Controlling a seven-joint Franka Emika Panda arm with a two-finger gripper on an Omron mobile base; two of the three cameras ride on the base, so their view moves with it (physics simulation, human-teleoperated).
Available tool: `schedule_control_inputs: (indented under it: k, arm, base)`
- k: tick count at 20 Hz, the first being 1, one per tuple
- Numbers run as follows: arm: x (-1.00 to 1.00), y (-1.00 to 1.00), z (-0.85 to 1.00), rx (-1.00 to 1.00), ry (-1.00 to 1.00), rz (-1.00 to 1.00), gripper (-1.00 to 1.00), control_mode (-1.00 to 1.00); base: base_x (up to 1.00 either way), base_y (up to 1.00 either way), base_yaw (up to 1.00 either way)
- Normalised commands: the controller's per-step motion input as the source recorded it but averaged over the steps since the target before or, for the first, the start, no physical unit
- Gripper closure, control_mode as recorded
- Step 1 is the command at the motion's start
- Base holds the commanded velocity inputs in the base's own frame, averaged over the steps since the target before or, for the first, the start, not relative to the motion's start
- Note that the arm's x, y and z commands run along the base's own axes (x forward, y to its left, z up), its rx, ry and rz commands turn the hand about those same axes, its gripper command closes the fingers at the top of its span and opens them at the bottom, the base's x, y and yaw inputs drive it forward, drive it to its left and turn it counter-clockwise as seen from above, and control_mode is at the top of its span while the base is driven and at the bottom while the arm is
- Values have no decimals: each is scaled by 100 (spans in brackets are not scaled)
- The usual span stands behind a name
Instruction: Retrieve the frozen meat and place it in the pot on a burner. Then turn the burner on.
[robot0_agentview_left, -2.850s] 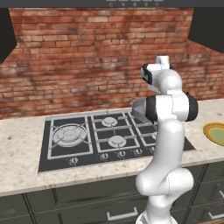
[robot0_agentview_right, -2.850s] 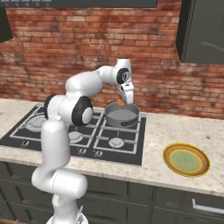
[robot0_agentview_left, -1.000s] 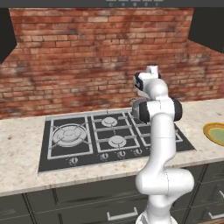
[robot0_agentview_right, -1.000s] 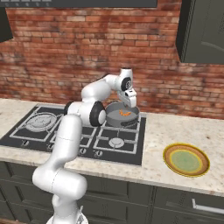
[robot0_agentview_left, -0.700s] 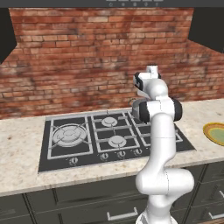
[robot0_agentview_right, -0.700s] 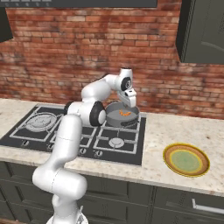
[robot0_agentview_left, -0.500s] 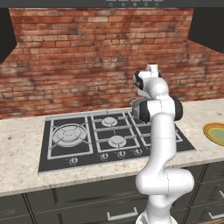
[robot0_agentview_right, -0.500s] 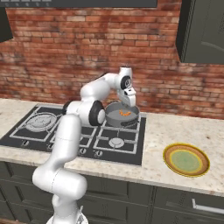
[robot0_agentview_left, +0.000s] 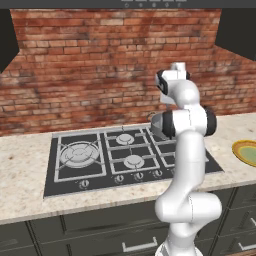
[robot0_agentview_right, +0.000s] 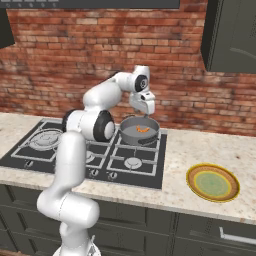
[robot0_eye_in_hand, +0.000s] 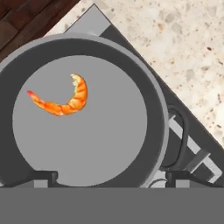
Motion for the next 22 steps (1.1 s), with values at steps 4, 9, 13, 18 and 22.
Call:
schedule_control_inputs:
  k: [4,9,13,18,22]
  arm:
    - [-100,44,8,0,1,29,-100,-100]
    - [-99,62,14,2,2,30,-100,-100]
    - [-98,55,54,0,8,26,-100,-100]
    - [-98,14,16,6,0,10,-100,-100]
    - [-86,0,7,8,0,0,-100,-100]
  base:
    - [0,0,0]
    - [0,0,0]
    - [0,0,0]
    - [0,0,0]
    - [0,0,0]
